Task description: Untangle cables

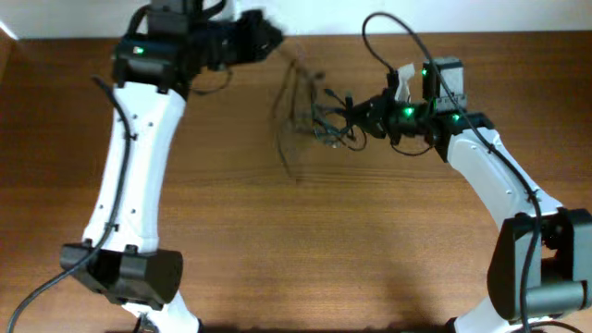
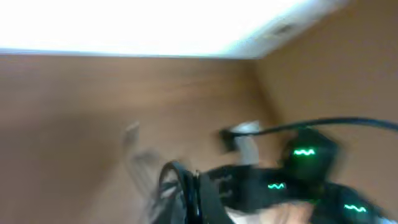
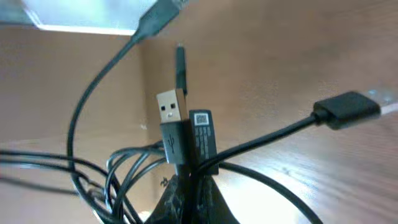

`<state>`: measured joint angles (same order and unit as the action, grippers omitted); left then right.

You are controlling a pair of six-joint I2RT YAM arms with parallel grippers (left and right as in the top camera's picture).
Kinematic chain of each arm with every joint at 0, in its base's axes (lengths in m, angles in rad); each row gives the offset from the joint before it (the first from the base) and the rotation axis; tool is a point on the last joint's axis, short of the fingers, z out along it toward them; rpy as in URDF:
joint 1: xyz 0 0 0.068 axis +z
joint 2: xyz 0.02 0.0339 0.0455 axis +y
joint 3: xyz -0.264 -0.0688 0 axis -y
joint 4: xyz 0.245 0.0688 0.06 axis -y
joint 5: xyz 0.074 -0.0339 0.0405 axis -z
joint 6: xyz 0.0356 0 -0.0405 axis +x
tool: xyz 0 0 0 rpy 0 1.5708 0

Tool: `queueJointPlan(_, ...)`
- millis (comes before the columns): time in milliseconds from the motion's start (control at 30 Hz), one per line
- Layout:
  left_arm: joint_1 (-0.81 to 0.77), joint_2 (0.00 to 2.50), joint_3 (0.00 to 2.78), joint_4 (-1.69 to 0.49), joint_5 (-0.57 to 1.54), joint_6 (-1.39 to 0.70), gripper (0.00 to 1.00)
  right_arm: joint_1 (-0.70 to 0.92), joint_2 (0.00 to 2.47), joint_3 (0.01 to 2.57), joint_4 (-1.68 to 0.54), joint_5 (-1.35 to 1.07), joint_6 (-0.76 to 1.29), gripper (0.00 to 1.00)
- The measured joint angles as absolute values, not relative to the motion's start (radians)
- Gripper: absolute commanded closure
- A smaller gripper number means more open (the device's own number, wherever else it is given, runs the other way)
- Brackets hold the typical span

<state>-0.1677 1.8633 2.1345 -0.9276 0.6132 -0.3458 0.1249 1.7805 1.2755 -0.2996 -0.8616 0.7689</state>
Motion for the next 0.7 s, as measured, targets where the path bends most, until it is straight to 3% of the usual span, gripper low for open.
queueJointPlan(167, -0.109, 1.866, 2.133, -1.136, 0.387, -0.215, 1.0, 0.124, 1.674, 1.284, -0.578, -0.673, 0.597, 0.96)
queueJointPlan(467, -0.124, 2.021, 2.134, -1.307, 0.282, -0.025, 1.0, 0.124, 1.536, 1.53, -1.071, -0.337, 0.375, 0.96)
queueJointPlan(500, -0.126, 2.038, 2.134, -1.315, 0.261, -0.019, 0.92, 0.124, 1.534, 1.554, -1.096, -0.323, 0.36, 0.96)
queueJointPlan(567, -0.132, 2.049, 2.133, -1.333, 0.201, -0.019, 0.6, 0.124, 1.532, 1.576, -1.138, -0.308, 0.339, 0.96)
queueJointPlan(633, -0.128, 2.049, 2.134, -1.334, 0.125, -0.006, 0.43, 0.124, 1.532, 1.577, -1.16, -0.284, 0.326, 0.96)
queueJointPlan(700, -0.121, 2.049, 2.134, -1.332, 0.092, -0.008, 0.36, 0.13, 1.532, 1.577, -1.16, -0.269, 0.318, 0.96)
